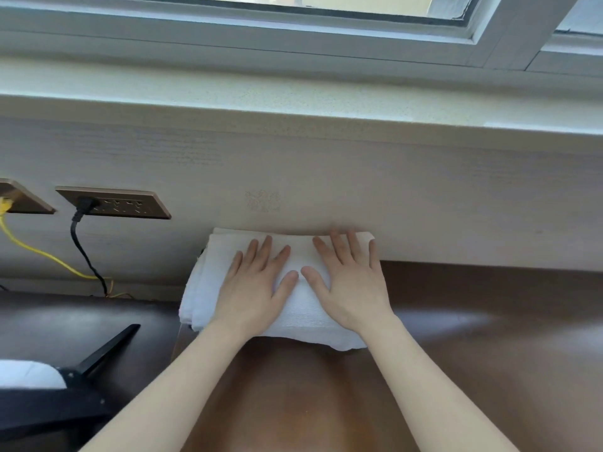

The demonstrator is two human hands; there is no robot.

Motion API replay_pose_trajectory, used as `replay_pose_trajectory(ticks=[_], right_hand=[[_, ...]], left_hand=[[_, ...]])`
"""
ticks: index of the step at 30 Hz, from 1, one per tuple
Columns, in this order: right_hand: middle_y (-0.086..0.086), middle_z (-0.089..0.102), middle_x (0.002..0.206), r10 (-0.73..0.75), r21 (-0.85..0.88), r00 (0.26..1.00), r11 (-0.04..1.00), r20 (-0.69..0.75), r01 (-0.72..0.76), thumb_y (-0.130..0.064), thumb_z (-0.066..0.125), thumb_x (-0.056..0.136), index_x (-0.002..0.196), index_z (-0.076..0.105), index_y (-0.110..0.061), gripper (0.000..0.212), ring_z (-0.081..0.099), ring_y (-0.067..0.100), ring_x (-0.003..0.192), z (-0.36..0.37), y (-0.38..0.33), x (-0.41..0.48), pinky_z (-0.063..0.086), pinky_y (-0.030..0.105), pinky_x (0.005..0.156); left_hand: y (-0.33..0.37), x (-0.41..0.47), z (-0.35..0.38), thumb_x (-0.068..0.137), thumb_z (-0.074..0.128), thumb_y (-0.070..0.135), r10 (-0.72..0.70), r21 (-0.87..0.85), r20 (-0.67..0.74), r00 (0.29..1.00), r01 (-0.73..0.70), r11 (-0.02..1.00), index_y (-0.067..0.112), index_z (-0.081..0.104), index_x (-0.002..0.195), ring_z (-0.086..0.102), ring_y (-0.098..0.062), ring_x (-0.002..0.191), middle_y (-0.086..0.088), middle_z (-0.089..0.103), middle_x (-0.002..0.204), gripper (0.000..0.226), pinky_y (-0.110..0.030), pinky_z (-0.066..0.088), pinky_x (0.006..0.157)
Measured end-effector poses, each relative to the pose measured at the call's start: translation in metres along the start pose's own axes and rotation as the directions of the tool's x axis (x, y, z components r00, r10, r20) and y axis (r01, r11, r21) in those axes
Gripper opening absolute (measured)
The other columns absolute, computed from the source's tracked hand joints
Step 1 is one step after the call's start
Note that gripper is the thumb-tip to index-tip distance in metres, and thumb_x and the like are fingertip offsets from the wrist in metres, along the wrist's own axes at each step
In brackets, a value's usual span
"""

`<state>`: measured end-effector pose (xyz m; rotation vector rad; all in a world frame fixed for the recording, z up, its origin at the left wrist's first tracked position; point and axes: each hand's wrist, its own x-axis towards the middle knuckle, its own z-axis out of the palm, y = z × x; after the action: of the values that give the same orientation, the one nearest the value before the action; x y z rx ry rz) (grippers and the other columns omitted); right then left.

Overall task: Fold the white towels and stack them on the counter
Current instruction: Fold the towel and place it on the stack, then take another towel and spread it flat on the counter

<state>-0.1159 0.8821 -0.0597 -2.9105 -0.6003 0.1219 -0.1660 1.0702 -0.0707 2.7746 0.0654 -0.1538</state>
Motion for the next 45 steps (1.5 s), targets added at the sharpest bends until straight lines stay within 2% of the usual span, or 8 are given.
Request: replay_pose_trajectory(ticks=[5,10,14,17,21,31,38,45], right_hand=[[-0.008,0.005,0.166,0.062,0.087,0.995,0.994,0.073,-0.069,-0.071,0.003,0.090,0.156,0.015,-0.038,0.074,-0.008,0.010,0.151,0.006,0.024,-0.001,-0.001,0.045,0.123],[-0.012,0.000,0.166,0.097,0.124,0.993,0.987,0.070,-0.106,-0.069,0.003,0.092,0.156,0.014,-0.038,0.072,-0.010,0.014,0.152,0.004,0.031,-0.008,0.004,0.047,0.122],[-0.011,-0.004,0.165,0.156,0.085,0.981,0.982,0.113,-0.166,-0.071,0.004,0.092,0.156,0.011,-0.037,0.074,-0.009,0.019,0.152,-0.007,0.027,-0.018,0.004,0.049,0.122],[-0.008,0.002,0.166,0.185,0.106,0.981,0.976,0.062,-0.190,-0.074,0.003,0.088,0.156,0.015,-0.034,0.080,-0.004,0.020,0.152,-0.026,0.031,-0.035,0.007,0.048,0.121],[-0.004,0.013,0.165,0.215,0.102,0.976,0.972,-0.026,-0.211,-0.075,0.002,0.086,0.155,0.020,-0.032,0.083,0.000,0.021,0.152,-0.057,0.050,-0.073,0.008,0.046,0.121],[-0.008,0.003,0.166,0.297,0.109,0.942,0.953,-0.157,-0.283,-0.078,-0.001,0.085,0.156,0.013,-0.038,0.084,-0.004,0.018,0.152,-0.129,0.166,-0.221,0.003,0.047,0.122],[-0.007,0.002,0.166,0.489,0.147,0.839,0.872,-0.237,-0.467,-0.080,-0.004,0.083,0.156,0.008,-0.039,0.085,-0.002,0.019,0.152,-0.177,0.322,-0.397,0.004,0.046,0.122],[-0.008,-0.001,0.166,0.659,0.153,0.716,0.751,-0.230,-0.642,-0.081,-0.010,0.076,0.157,0.005,-0.039,0.092,-0.002,0.020,0.152,-0.222,0.441,-0.526,0.008,0.047,0.122]], left_hand=[[-0.019,0.009,0.003,0.091,0.003,0.070,-0.032,0.062,0.011,0.999,0.031,0.998,0.040,0.012,0.158,-0.003,-0.013,0.153,0.007,0.004,0.167,0.073,-0.035,-0.005,0.123],[-0.053,0.003,-0.006,0.089,-0.003,0.073,-0.093,0.101,0.015,0.996,0.091,0.991,0.040,0.012,0.158,-0.004,-0.013,0.153,0.009,0.003,0.167,0.078,-0.037,-0.002,0.123],[-0.042,0.000,-0.012,0.085,-0.005,0.071,-0.126,0.109,0.029,0.992,0.122,0.987,0.034,0.014,0.159,-0.003,-0.020,0.154,0.004,0.004,0.168,0.084,-0.041,-0.001,0.124],[-0.014,-0.004,-0.014,0.082,-0.006,0.073,-0.117,0.063,0.071,0.991,0.112,0.992,0.032,0.013,0.159,-0.002,-0.027,0.153,0.001,0.004,0.168,0.089,-0.043,-0.001,0.123],[0.052,-0.011,-0.013,0.082,-0.005,0.076,0.030,0.009,0.104,0.994,-0.031,0.999,0.034,0.008,0.159,-0.002,-0.025,0.154,0.001,0.001,0.168,0.089,-0.042,0.000,0.124],[0.268,-0.063,-0.003,0.077,-0.011,0.079,0.400,0.095,0.129,0.908,-0.412,0.906,0.038,0.006,0.158,-0.001,-0.020,0.154,0.003,0.001,0.167,0.092,-0.040,0.002,0.124],[0.464,-0.112,0.042,0.079,-0.011,0.077,0.534,0.132,0.088,0.841,-0.541,0.831,0.038,0.009,0.158,0.001,-0.018,0.154,0.005,0.004,0.167,0.091,-0.040,0.003,0.124],[0.625,-0.160,0.095,0.076,-0.012,0.078,0.612,0.051,0.169,0.773,-0.627,0.778,0.038,0.009,0.158,0.000,-0.017,0.154,0.004,0.003,0.167,0.094,-0.040,0.001,0.123]])
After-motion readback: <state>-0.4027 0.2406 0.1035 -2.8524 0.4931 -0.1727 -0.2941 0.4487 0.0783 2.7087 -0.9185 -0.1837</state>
